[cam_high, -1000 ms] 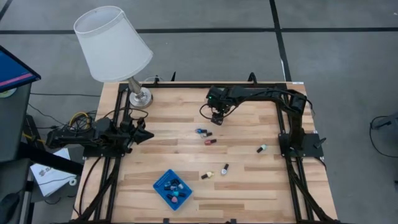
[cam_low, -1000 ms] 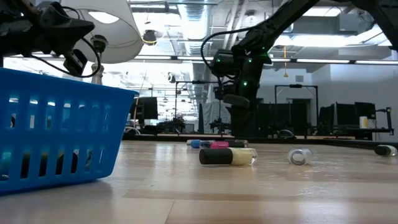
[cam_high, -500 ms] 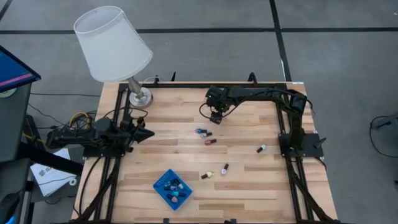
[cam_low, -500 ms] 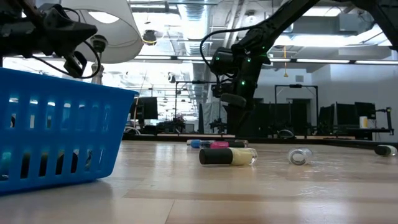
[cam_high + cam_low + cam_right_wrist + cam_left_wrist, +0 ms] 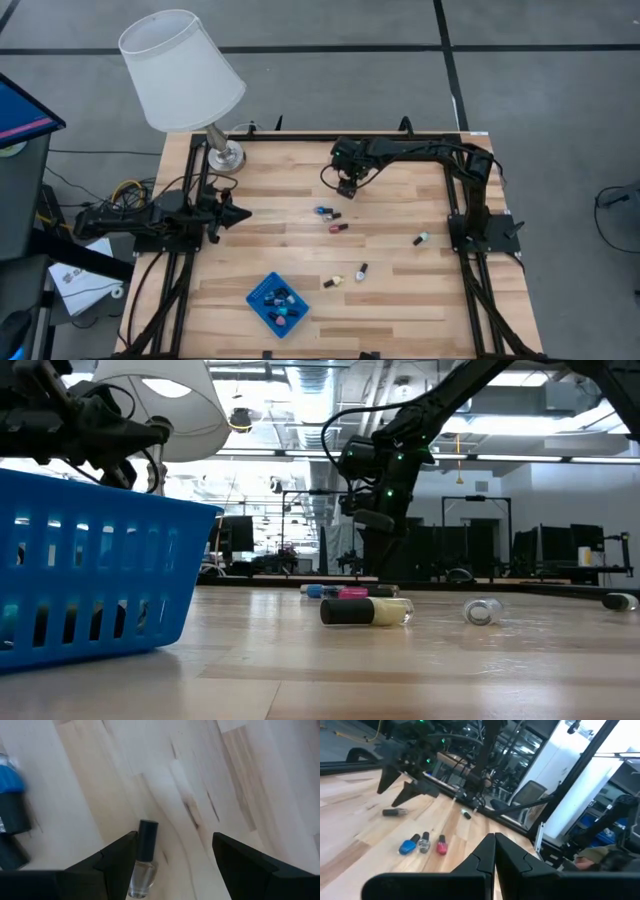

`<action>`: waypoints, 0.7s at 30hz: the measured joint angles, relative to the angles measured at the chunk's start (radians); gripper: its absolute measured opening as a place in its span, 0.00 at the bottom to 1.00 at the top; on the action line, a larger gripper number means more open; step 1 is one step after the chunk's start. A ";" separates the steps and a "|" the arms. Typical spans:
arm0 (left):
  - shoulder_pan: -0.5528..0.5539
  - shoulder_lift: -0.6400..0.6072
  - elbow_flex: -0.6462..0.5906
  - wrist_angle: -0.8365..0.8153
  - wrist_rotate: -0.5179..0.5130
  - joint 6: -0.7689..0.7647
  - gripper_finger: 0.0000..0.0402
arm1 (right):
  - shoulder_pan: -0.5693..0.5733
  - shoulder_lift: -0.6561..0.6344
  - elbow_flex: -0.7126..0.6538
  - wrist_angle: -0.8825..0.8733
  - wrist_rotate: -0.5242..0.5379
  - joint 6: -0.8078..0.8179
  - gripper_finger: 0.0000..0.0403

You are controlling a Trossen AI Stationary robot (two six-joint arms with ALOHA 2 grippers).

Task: Pick & Place Nail Polish
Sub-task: Put the brown nail polish bottle in the blue bin

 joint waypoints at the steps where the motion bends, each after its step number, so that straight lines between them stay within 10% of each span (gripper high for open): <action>1: -0.002 0.000 0.000 0.000 -0.001 0.000 0.00 | -0.001 0.009 0.001 0.002 0.000 -0.004 0.62; 21: -0.002 0.000 0.000 -0.002 -0.001 0.000 0.00 | 0.000 0.051 0.029 -0.074 -0.020 0.038 0.59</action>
